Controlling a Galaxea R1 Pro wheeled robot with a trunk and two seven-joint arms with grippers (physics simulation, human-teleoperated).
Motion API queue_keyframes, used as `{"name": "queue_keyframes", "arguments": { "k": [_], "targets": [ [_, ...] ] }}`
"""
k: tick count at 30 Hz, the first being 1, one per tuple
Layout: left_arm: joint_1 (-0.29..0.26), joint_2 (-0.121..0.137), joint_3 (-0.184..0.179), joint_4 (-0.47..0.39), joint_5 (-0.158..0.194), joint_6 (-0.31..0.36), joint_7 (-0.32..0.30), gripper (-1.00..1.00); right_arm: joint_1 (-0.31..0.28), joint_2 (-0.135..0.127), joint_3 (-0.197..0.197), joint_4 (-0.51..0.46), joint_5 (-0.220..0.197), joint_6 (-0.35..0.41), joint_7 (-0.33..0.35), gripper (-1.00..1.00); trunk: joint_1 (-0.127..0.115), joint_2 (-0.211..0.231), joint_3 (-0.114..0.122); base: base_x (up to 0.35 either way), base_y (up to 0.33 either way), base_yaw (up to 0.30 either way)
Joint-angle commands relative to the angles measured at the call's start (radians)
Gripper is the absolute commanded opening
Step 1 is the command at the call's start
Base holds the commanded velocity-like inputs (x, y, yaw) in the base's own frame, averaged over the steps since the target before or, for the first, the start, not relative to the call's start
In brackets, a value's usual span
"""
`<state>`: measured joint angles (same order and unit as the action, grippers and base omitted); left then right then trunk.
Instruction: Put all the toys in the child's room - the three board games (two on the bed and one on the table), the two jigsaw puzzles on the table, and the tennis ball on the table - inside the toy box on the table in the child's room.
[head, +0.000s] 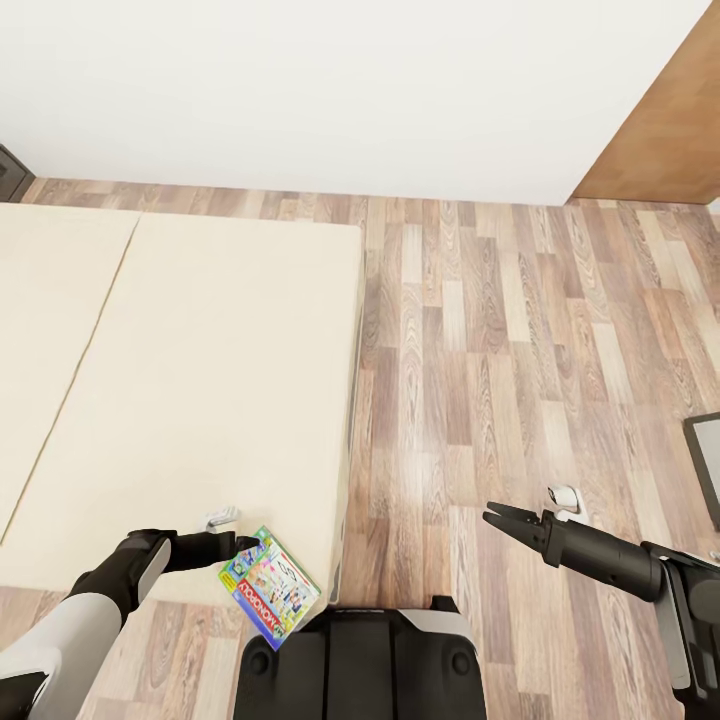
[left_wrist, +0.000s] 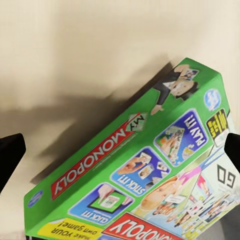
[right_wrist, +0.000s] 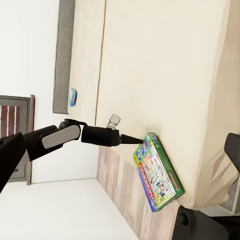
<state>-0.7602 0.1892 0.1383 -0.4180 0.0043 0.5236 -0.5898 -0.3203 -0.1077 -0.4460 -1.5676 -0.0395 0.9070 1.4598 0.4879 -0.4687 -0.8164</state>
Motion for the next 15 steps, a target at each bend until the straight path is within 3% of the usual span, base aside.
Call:
{"name": "queue_keyframes", "arguments": {
  "k": [1,8,15],
  "targets": [
    [0.000,-0.001,0.006,-0.001,0.000,0.009,-0.004,1.00,0.000,0.000,0.000,0.000,-0.002,0.010,0.002,1.00,0.000,-0.001,-0.001,0.000,0.000,0.000],
    [0.000,-0.001,0.006,0.000,-0.001,0.009,-0.003,1.00,0.000,0.000,0.000,0.000,-0.002,0.010,0.002,1.00,0.000,-0.001,0.000,-0.026,0.000,0.000],
    [0.005,-0.001,0.006,0.001,-0.001,0.009,-0.001,1.00,0.000,0.000,0.000,0.000,-0.002,0.010,0.002,1.00,0.000,-0.001,0.000,-0.161,0.000,0.000]
  ]
}}
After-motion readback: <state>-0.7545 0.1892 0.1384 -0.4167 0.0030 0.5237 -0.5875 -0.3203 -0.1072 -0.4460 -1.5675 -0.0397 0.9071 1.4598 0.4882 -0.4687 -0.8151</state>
